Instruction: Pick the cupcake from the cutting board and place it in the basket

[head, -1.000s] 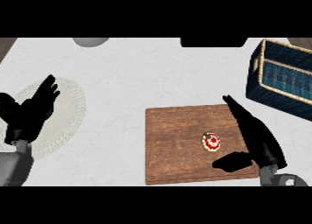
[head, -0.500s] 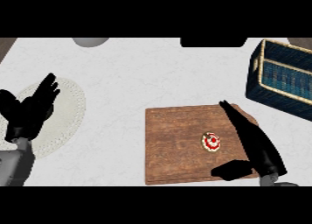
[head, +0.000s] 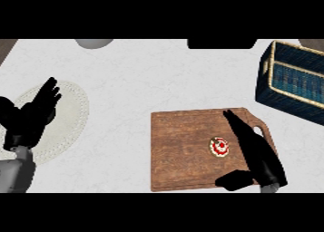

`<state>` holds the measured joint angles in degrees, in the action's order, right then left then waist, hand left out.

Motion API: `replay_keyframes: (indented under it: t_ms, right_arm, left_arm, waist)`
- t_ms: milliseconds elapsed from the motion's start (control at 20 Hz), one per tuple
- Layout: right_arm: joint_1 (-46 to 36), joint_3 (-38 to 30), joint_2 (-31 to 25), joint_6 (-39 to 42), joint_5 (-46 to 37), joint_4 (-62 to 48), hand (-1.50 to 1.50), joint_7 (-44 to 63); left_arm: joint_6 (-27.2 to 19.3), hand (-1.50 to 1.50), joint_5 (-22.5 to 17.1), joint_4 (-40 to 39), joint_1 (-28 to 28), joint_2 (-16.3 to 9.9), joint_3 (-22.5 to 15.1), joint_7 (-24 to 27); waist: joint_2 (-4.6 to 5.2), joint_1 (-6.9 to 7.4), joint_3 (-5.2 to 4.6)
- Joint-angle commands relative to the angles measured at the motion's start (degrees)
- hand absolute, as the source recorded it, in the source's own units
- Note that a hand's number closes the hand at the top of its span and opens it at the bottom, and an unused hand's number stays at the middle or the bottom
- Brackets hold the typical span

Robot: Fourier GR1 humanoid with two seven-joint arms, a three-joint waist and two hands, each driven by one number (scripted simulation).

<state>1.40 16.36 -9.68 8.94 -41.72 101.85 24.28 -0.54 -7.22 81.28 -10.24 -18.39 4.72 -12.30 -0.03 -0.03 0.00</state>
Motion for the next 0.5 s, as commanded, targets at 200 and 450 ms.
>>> replay_keyframes:
  t_ms: [200, 450]
  right_arm:
    - [-3.68, -1.11, 2.12, 0.33, -3.98, -6.32, -1.5, -1.03]
    - [-2.74, 4.2, 2.53, -1.85, -9.83, -11.39, 1.5, -3.68]
  left_arm:
    - [3.38, 0.0, 1.05, -4.29, -1.25, 0.47, 3.14, 2.18]
    - [3.74, 0.0, 0.35, -1.9, -1.84, -0.09, 3.76, -0.84]
  waist:
    - [0.03, 0.03, 0.0]
    - [0.03, 0.06, 0.0]
